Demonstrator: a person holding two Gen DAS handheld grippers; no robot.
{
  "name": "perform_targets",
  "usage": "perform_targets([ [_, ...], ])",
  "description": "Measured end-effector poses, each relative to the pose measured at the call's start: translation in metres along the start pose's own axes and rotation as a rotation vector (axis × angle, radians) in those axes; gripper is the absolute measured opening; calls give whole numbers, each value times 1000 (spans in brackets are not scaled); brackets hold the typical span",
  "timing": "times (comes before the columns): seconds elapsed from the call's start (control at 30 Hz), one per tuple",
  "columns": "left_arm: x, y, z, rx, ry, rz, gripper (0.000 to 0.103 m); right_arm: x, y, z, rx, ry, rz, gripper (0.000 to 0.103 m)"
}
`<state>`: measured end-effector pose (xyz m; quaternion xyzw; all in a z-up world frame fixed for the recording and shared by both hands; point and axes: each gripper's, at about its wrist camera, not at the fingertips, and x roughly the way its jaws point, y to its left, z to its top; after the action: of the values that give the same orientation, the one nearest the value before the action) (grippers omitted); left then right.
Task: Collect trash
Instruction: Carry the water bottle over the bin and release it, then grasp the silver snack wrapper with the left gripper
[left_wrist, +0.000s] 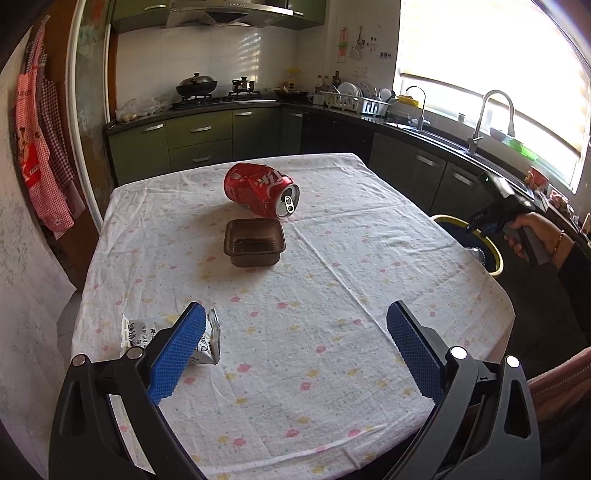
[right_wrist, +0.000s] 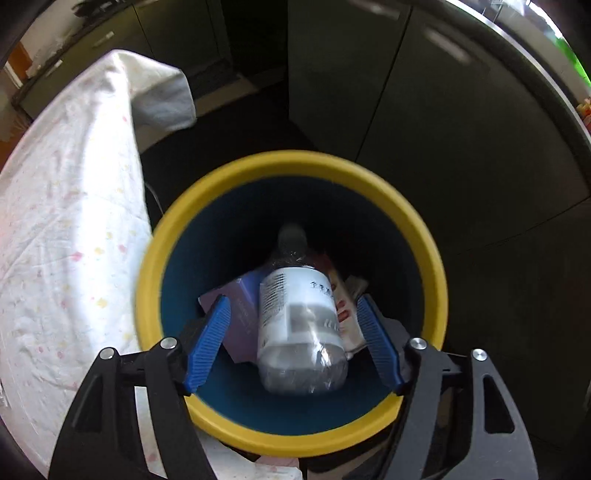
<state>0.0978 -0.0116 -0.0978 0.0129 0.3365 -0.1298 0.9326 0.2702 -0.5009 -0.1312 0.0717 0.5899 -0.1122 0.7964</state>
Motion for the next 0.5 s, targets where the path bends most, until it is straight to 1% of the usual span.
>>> perform_targets([
  [0.07,4,1,-1,0,9,4,97,-25,7,-11,-5,-64,39,69],
  [0.13,7,6,-2,-1,17,12,97,-49,16,-30,-18,-122,121,75],
  [0.17,9,9,-2,1,21,22,97,-63,25,-45,-33,-157,184,79],
  [0.2,10,13,-2,6,25,37,97,-70,30,-56,-44,-175,223,79],
  [0.23,11,17,-3,12,28,48,97,-78,41,-72,-65,-187,275,79],
  [0.33,14,31,-3,25,52,98,97,-86,66,-103,-121,-192,374,79],
  [0.4,17,42,-4,4,69,123,97,-92,79,-125,-149,-202,412,79],
  [0.43,19,51,-5,-20,82,130,97,-95,89,-132,-157,-207,428,79],
  [0.5,22,61,-5,-32,84,155,97,-97,104,-144,-168,-211,461,79],
])
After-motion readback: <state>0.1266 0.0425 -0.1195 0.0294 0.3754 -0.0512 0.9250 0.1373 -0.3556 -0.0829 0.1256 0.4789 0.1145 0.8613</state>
